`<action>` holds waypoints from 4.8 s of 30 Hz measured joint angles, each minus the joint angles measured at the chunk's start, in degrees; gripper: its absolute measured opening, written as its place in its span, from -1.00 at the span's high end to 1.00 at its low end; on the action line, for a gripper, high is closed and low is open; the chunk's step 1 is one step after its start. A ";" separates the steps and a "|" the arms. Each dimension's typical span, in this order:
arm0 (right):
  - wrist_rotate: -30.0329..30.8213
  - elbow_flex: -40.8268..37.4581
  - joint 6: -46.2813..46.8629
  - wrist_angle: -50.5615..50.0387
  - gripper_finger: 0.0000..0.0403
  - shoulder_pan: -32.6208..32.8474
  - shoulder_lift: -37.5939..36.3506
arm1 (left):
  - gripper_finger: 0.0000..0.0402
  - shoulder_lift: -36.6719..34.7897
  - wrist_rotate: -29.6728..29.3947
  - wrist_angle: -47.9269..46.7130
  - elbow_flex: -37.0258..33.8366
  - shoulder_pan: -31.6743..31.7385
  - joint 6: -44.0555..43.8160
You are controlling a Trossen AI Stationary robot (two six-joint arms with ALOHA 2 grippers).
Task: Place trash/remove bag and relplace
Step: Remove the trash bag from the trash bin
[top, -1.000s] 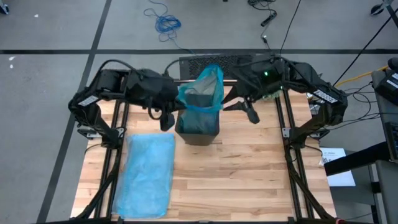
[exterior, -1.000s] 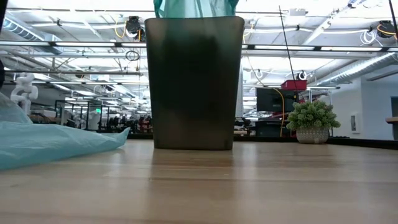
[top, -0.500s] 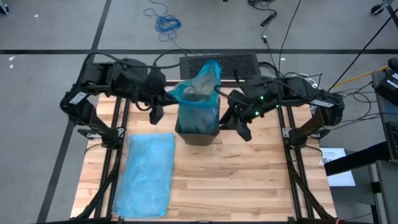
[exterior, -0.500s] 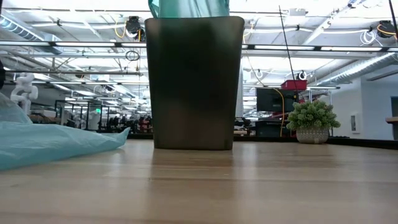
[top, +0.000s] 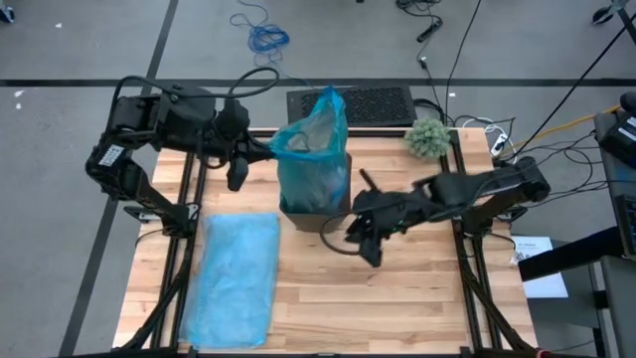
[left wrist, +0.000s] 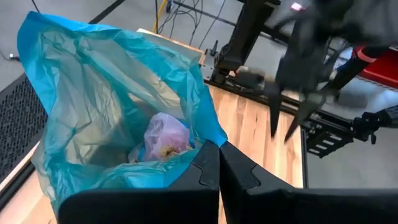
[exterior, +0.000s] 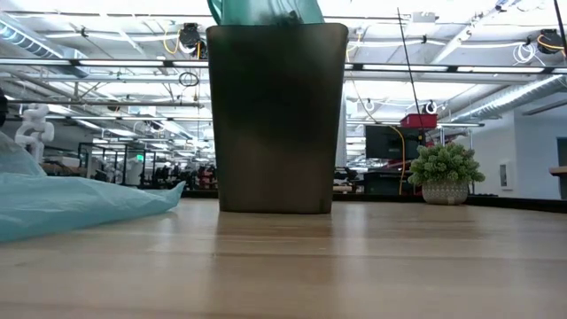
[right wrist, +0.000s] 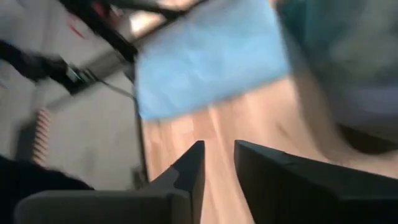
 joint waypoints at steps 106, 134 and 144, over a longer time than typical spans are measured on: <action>48.74 10.60 -55.65 8.11 0.31 1.03 7.32 | 1.00 3.98 1.25 1.98 -0.42 -3.27 1.80; 64.50 10.58 -59.31 24.68 1.00 -0.26 9.79 | 1.00 3.98 4.32 1.92 -0.39 -4.94 0.27; 45.74 10.64 -51.71 19.34 0.98 -1.14 0.91 | 1.00 3.98 5.03 2.07 -0.37 -5.83 0.25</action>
